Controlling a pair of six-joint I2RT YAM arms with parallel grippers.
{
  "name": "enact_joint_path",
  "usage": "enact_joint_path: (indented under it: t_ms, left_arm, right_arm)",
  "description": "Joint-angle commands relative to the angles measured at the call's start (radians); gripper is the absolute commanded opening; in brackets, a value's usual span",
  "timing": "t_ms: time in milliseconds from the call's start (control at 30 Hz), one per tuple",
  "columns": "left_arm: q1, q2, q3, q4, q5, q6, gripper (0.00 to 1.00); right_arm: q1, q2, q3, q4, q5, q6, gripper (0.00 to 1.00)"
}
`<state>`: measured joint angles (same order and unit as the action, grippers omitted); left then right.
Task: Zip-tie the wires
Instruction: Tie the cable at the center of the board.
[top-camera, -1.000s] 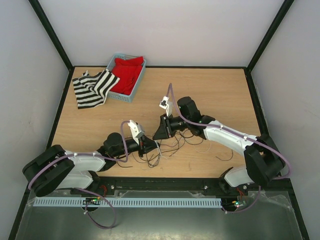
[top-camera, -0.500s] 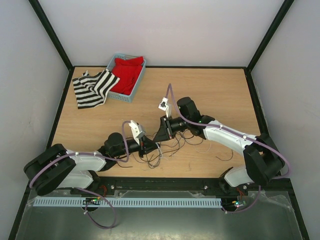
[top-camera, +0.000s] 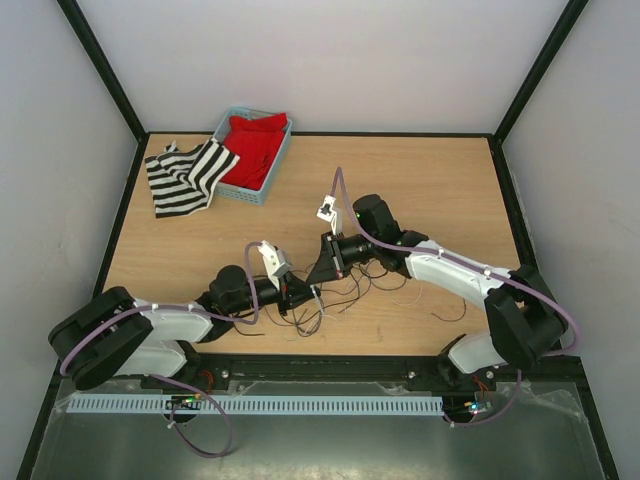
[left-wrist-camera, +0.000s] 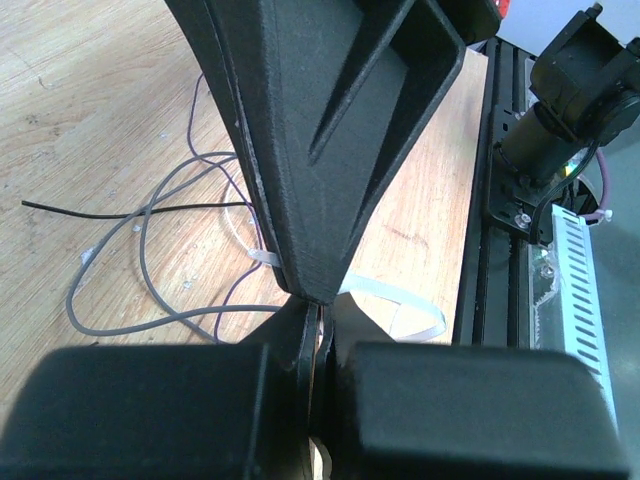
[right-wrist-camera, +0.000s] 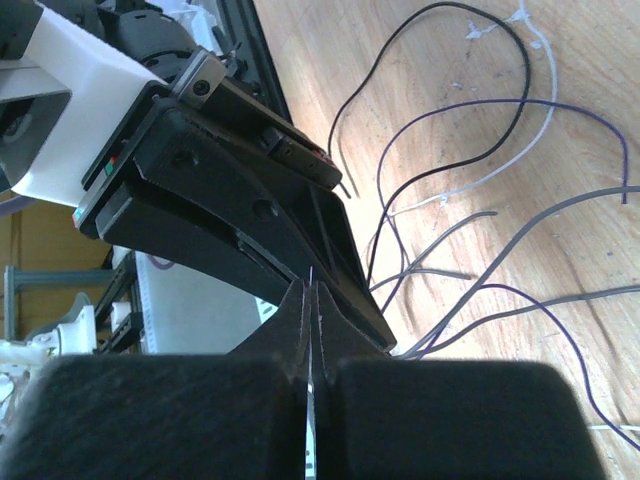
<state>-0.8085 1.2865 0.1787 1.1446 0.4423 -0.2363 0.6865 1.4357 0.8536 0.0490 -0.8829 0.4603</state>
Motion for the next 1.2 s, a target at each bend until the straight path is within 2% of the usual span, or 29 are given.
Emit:
enact_joint_path:
  t_ms: [0, 133, 400, 733, 1167]
  left_arm:
    - [-0.003, -0.029, -0.002, 0.042, -0.005, -0.010, 0.00]
    - [-0.005, -0.075, -0.015, 0.038, 0.004, -0.013, 0.00]
    - [-0.010, -0.166, -0.030, -0.003, -0.002, -0.001, 0.00]
    - [-0.072, -0.222, -0.012, -0.078, -0.039, 0.040, 0.00]
    - [-0.080, -0.265, -0.020, -0.108, -0.061, 0.047, 0.00]
  right_arm:
    - [-0.001, -0.006, 0.043, -0.019, 0.059, -0.023, 0.00]
    - [-0.001, -0.003, 0.095, -0.054, 0.131, -0.073, 0.00]
    - [-0.001, -0.020, 0.122, -0.078, 0.182, -0.172, 0.00]
    - [-0.001, -0.027, 0.098, 0.013, 0.222, -0.189, 0.00]
    - [-0.001, -0.016, 0.057, 0.137, 0.221, -0.213, 0.00]
